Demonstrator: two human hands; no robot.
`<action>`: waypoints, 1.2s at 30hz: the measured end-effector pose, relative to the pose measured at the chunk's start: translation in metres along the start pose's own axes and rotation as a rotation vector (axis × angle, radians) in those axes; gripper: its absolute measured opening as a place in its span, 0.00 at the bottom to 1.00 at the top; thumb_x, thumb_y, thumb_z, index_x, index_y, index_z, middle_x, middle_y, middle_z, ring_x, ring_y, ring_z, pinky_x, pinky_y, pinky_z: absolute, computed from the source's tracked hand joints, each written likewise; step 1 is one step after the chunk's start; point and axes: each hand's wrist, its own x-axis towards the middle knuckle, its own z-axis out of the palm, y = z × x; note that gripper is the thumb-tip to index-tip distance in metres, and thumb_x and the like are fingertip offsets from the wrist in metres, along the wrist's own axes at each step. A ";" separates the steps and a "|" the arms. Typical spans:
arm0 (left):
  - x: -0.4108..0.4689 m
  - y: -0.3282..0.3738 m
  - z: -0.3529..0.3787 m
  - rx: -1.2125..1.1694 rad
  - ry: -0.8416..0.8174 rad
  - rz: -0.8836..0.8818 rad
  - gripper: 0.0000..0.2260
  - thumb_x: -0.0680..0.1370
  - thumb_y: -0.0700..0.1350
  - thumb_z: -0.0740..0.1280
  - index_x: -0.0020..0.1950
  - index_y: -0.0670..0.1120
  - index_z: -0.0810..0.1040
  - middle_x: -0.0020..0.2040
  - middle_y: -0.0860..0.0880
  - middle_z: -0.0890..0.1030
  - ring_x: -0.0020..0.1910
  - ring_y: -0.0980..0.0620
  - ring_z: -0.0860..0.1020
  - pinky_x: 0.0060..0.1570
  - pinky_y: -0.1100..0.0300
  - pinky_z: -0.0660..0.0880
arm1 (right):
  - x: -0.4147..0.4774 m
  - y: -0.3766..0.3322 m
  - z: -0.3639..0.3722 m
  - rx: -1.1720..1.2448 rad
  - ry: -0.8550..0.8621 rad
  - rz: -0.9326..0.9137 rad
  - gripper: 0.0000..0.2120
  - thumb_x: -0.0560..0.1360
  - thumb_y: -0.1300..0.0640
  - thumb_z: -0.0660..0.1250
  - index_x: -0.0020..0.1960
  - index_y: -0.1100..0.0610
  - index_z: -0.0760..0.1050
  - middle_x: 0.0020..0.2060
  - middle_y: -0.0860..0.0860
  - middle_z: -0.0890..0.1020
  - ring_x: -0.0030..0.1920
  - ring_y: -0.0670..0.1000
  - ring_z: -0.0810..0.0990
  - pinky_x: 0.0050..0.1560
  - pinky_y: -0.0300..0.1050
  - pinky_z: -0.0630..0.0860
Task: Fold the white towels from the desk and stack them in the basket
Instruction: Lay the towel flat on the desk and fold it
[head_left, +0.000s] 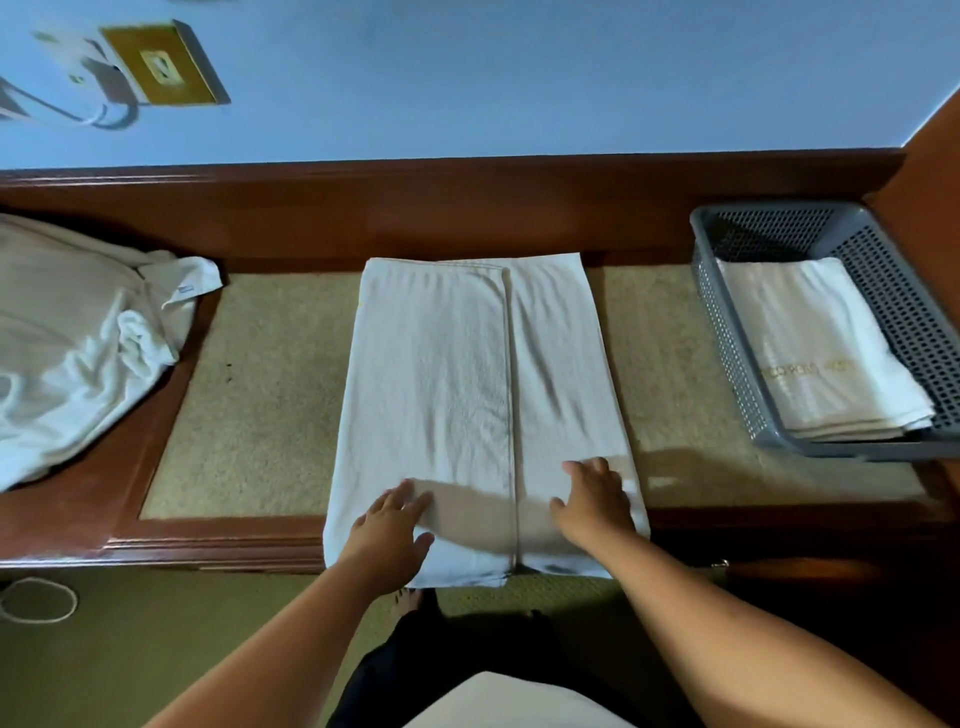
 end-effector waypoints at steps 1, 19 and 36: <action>0.003 -0.003 -0.001 -0.004 0.004 0.003 0.28 0.82 0.55 0.61 0.81 0.58 0.56 0.83 0.53 0.50 0.81 0.48 0.52 0.76 0.49 0.58 | 0.003 -0.007 0.003 0.047 -0.049 -0.024 0.29 0.79 0.47 0.65 0.77 0.52 0.62 0.72 0.53 0.63 0.71 0.57 0.66 0.69 0.50 0.68; 0.067 -0.090 -0.069 -0.326 0.103 -0.004 0.15 0.82 0.47 0.61 0.68 0.49 0.75 0.61 0.49 0.75 0.56 0.48 0.78 0.55 0.55 0.75 | 0.079 -0.142 -0.007 0.481 -0.049 0.248 0.28 0.77 0.46 0.68 0.71 0.61 0.68 0.66 0.58 0.77 0.65 0.60 0.76 0.58 0.45 0.72; 0.005 -0.141 -0.069 -1.399 -0.372 -0.333 0.15 0.71 0.49 0.76 0.53 0.45 0.79 0.42 0.48 0.84 0.38 0.52 0.82 0.35 0.60 0.72 | 0.063 -0.357 0.054 0.688 -0.331 -0.006 0.10 0.79 0.52 0.68 0.51 0.56 0.70 0.51 0.55 0.79 0.49 0.57 0.83 0.47 0.52 0.82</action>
